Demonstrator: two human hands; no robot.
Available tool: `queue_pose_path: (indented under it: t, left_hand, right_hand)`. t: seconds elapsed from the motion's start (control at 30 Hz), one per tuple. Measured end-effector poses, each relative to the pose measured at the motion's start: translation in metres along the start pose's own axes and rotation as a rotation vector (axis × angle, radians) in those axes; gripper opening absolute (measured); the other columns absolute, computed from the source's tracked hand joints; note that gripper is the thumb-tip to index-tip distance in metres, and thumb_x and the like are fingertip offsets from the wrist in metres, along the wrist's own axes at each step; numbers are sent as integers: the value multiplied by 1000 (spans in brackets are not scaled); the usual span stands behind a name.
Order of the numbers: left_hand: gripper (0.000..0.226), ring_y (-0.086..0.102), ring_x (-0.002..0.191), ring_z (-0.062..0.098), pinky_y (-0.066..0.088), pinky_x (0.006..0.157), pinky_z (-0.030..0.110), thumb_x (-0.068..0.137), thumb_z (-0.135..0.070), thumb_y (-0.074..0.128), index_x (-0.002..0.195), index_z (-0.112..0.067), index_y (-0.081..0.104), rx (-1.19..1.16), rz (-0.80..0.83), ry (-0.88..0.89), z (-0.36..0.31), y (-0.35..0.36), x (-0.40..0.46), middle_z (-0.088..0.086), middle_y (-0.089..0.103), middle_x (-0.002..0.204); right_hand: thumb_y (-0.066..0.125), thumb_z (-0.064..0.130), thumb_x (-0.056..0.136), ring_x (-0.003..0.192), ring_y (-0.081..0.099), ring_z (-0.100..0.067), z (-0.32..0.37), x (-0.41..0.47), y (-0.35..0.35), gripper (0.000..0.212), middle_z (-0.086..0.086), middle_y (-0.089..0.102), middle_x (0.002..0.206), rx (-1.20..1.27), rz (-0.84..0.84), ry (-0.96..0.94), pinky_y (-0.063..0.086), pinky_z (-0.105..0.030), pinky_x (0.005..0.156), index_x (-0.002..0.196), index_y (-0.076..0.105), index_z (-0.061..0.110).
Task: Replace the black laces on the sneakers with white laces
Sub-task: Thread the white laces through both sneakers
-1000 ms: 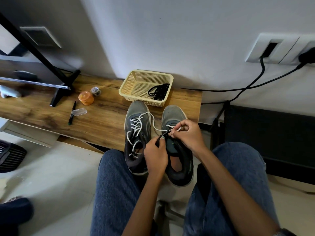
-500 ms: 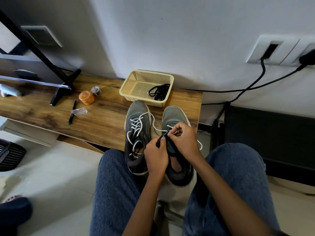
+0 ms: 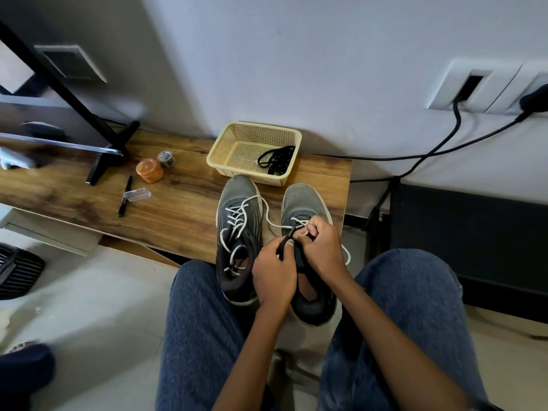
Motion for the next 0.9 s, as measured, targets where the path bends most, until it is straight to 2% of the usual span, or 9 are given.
queue_pose_path:
  t: [0.1,0.2,0.27,0.3,0.43,0.53,0.63,0.77,0.9]
  left_hand:
    - [26,61,101,17,42,80,25,95,-29,52,114,-19,67,48,-4,33,2,-1,0,0,69,107]
    - [24,60,98,17,42,79,26,97,-29,50,109,-18,68,6,-5,27,2,1,-2,0,69,103]
    - [28,60,88,20,42,73,31,99,-30,45,92,-16,68,-96,-12,-31,0,2,-5,1,67,89]
    - [32,59,86,20,43,73,33,100,-30,43,88,-15,67,-152,-15,-79,-1,3,-4,2,67,86]
    - [31,61,101,18,47,91,34,98,-19,43,105,-16,72,-188,-11,-131,-1,-2,9,2,71,104]
    - [24,64,98,12,48,90,29,94,-13,52,103,-17,74,-87,44,-44,0,-5,22,-3,72,101]
    - [14,67,85,12,54,83,36,89,-15,63,93,-18,75,-58,92,-15,1,-5,29,-3,73,88]
    - [11,66,86,13,51,84,31,89,-14,64,92,-19,73,35,101,50,0,-7,33,-2,73,89]
    - [9,65,87,15,49,82,31,90,-16,62,92,-16,71,73,102,85,0,-9,34,0,72,90]
  right_hand:
    - [65,1,74,74,66,-27,-2,5,-4,47,-8,56,60,15,68,-30,50,-45,66,60,26,23]
    - [70,-4,74,65,64,-1,-2,10,-13,46,-1,59,60,59,120,7,48,-21,61,61,32,19]
    - [68,-9,77,62,61,7,0,10,-16,42,5,59,63,118,178,26,45,-10,60,64,37,15]
    - [66,-11,79,67,64,5,-2,11,-17,39,3,61,67,145,200,38,49,-12,63,65,39,14]
    - [62,-13,82,76,70,-8,-2,10,-19,35,-3,64,73,210,216,65,58,-25,72,72,42,14]
    - [69,-5,80,73,68,-18,-1,9,-18,35,-3,63,70,180,151,64,58,-32,69,72,41,15]
    - [73,4,75,73,64,-25,0,7,-15,40,-6,61,70,70,92,36,54,-41,70,67,38,21]
    - [73,6,74,72,62,-25,1,4,-11,42,-9,62,70,30,21,3,47,-35,65,66,35,23]
    - [72,5,78,72,64,-17,1,2,-10,34,-6,65,76,45,58,-11,53,-32,68,74,46,26]
Point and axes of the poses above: each hand's wrist, its own x-axis towards the middle knuckle, its own y-axis out of the palm, z = x × y, the point moved 1 cm from there along x, towards the middle knuckle
